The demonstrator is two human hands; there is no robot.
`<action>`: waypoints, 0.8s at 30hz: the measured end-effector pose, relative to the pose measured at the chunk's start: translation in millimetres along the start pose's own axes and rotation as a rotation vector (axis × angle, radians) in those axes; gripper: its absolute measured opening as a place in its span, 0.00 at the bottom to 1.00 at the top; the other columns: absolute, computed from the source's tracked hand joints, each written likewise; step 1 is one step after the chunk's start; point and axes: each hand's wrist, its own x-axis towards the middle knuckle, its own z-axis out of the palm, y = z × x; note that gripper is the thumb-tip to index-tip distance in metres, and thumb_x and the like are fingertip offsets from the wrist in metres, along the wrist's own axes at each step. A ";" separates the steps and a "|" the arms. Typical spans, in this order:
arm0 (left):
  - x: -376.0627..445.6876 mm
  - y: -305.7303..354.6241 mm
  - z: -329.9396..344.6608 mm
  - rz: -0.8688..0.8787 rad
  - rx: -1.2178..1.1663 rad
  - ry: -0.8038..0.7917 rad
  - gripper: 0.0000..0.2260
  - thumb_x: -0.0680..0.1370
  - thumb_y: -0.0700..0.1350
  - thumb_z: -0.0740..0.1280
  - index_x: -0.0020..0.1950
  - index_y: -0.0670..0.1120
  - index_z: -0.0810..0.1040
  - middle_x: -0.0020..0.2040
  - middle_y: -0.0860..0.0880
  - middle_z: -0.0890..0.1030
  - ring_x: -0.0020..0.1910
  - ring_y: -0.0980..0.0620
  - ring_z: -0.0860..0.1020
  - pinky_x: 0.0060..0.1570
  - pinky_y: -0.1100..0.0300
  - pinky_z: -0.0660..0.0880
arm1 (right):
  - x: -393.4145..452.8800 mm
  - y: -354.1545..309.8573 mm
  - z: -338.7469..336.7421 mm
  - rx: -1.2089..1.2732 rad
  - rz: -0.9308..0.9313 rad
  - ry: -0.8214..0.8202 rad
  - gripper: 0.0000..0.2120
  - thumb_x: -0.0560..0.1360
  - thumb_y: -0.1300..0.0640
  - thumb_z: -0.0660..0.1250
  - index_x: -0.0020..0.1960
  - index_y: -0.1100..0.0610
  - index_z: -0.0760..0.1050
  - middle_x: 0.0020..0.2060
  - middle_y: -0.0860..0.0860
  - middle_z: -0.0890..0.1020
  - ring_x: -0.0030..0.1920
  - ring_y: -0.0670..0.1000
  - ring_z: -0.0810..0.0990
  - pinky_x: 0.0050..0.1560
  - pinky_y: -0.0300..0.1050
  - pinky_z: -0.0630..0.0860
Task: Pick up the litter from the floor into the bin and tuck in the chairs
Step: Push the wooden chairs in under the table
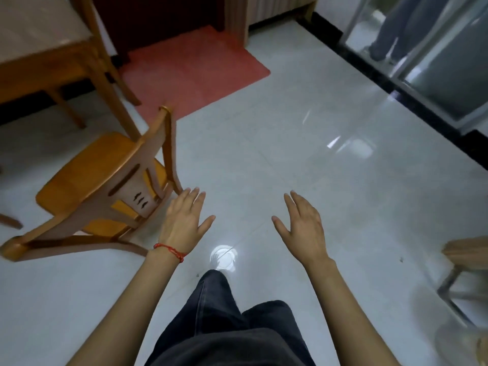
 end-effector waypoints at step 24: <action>-49.9 -7.6 -14.9 -1.133 -0.004 0.378 0.25 0.75 0.51 0.66 0.63 0.33 0.72 0.61 0.33 0.75 0.61 0.33 0.71 0.61 0.40 0.66 | 202.9 -128.3 35.0 0.007 -0.944 -0.303 0.26 0.76 0.46 0.61 0.70 0.58 0.63 0.69 0.57 0.68 0.69 0.56 0.64 0.67 0.52 0.61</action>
